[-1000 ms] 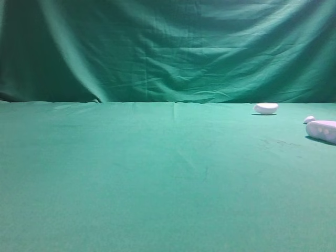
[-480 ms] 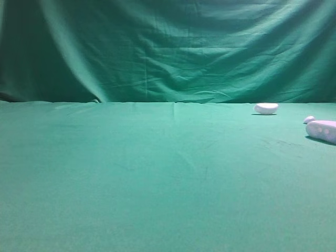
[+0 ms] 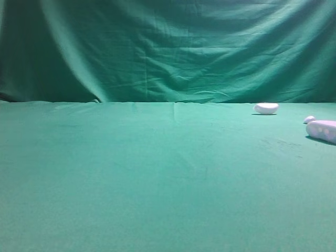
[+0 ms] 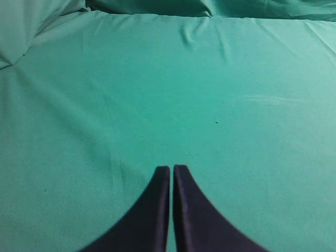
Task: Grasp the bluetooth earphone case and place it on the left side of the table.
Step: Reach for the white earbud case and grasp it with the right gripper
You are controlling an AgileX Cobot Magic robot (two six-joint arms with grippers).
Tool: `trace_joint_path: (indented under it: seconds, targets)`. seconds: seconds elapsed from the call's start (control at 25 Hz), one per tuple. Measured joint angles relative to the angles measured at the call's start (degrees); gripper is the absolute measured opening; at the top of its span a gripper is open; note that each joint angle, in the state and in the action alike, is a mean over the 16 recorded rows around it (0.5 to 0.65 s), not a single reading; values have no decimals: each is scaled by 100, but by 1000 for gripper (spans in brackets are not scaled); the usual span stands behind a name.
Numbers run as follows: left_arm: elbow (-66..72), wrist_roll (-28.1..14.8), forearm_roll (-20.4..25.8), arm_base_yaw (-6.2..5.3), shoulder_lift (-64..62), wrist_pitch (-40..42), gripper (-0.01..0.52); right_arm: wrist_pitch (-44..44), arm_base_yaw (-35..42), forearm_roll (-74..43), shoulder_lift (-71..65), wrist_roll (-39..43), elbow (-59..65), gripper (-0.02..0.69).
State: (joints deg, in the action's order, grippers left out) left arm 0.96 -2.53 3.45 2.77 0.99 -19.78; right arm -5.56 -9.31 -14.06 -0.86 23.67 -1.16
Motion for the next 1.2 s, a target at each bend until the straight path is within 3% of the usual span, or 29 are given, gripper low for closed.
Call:
trace_joint_path:
  seconds: [0.16, 0.68, 1.0, 1.2]
  targets:
    - [0, 0, 0, 0, 0, 0, 0, -427, 0, 18, -462, -37, -478, 0]
    - [0, 0, 0, 0, 0, 0, 0, -3640, -100, 253, -3856, -842, -2782, 0]
    - [0, 0, 0, 0, 0, 0, 0, -4215, -474, 393, -5973, -1900, -3828, 6]
    - [0, 0, 0, 0, 0, 0, 0, -4281, -716, 422, -7115, -2241, -4382, 72]
